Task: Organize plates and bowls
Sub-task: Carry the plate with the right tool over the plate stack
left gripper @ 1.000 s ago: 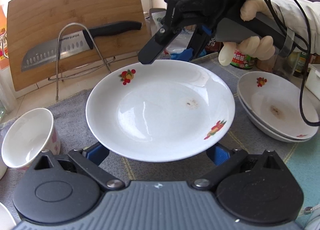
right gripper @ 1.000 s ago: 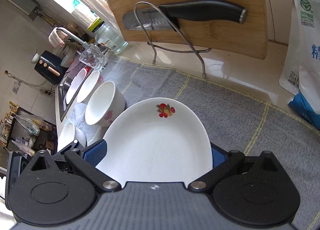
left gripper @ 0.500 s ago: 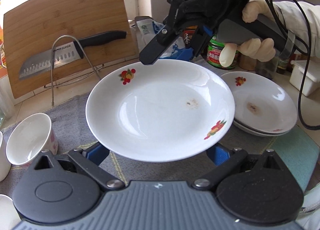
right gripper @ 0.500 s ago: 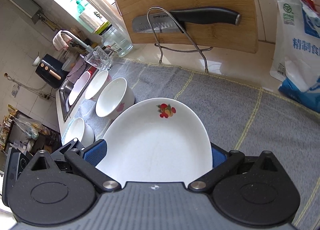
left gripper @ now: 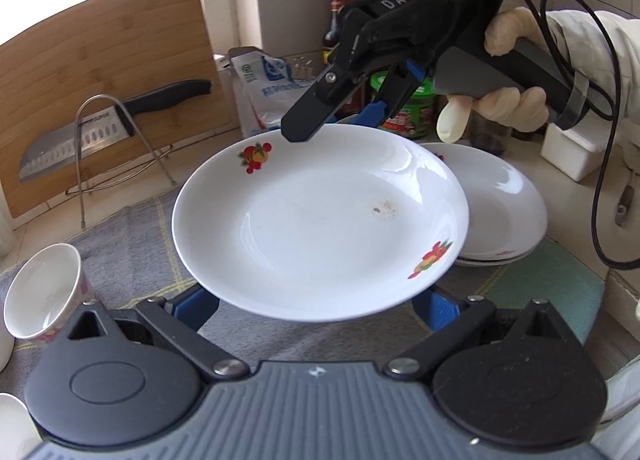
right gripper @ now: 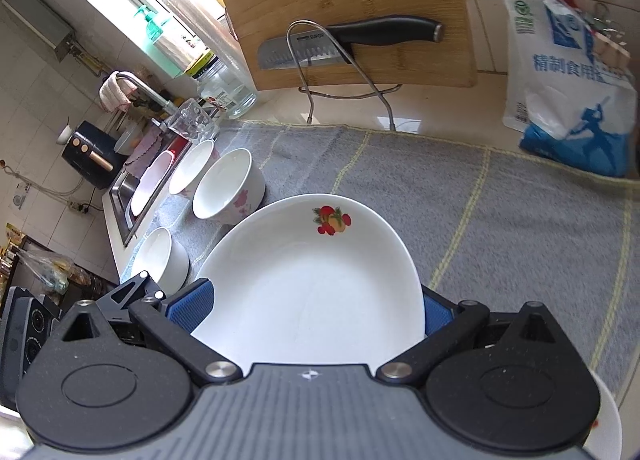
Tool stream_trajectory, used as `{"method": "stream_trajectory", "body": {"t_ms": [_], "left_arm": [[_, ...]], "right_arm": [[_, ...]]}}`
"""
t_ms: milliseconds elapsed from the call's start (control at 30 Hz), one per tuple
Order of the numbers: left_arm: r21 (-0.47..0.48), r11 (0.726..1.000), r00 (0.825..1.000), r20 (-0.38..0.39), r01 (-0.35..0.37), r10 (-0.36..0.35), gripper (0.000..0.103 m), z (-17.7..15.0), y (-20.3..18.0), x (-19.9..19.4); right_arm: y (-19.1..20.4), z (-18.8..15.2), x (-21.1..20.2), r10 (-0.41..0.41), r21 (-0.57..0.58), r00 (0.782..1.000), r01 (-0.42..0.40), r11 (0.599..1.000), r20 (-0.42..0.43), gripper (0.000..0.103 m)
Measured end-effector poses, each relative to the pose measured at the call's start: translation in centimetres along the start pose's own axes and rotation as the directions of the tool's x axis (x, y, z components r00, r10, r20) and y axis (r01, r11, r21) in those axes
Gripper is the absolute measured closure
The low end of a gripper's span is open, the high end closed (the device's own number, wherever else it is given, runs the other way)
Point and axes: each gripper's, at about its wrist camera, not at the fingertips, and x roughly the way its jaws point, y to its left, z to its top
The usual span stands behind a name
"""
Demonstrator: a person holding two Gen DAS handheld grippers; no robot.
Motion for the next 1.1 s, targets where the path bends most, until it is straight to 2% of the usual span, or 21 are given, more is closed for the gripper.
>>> {"method": "stream_trajectory", "body": {"t_ms": [467,1100], "left_arm": [[0.078,0.991,0.994,-0.011,0.11,-0.109,0.002,1.4,-2.8,0.6],[0.174,0.952,0.968,-0.064,0.252,-0.244,0.002,2.5,-6.2,3.9]], "right_arm": [[-1.6,-4.2,-4.1,-0.071,0.081,0.995,0.066,0.995,0.065,0.0],[-5.4,-9.6,-8.1,-0.167,0.226,0.979,0.138,0.964,0.115,0.0]]}}
